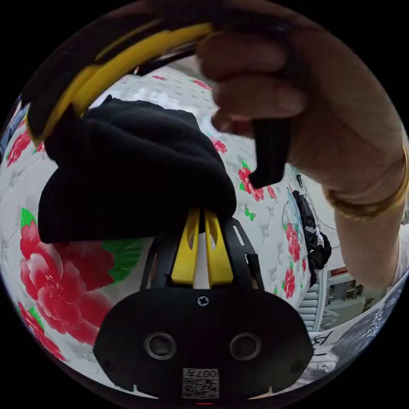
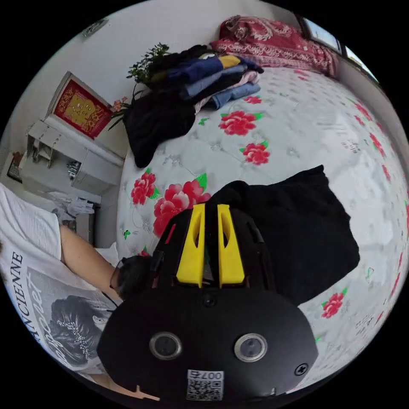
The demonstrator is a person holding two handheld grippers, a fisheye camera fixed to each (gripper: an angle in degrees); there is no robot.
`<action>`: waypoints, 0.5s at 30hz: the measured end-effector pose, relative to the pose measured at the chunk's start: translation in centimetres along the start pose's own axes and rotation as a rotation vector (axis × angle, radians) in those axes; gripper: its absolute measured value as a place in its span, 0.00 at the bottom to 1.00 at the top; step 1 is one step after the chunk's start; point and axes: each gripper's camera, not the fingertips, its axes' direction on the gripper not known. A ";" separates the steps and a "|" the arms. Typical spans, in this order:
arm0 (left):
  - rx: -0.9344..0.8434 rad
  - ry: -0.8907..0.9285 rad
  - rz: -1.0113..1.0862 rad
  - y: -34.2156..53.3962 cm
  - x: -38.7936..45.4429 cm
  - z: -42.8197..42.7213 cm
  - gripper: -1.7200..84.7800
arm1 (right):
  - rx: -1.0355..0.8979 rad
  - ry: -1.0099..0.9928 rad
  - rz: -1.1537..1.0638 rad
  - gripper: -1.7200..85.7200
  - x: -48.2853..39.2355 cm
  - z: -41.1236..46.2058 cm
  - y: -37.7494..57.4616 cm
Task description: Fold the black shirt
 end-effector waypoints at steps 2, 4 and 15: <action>-0.004 0.043 -0.017 0.6 -1.1 -0.6 0.01 | -0.082 -0.089 -0.003 0.10 1.1 4.3 -0.8; -0.011 0.069 -0.034 1.3 -2.2 -1.3 0.01 | -0.080 -0.108 0.011 0.11 2.2 6.5 -0.6; 0.052 0.055 -0.142 4.7 -12.4 -13.2 0.03 | 0.485 -0.282 0.321 0.18 13.9 -2.1 14.3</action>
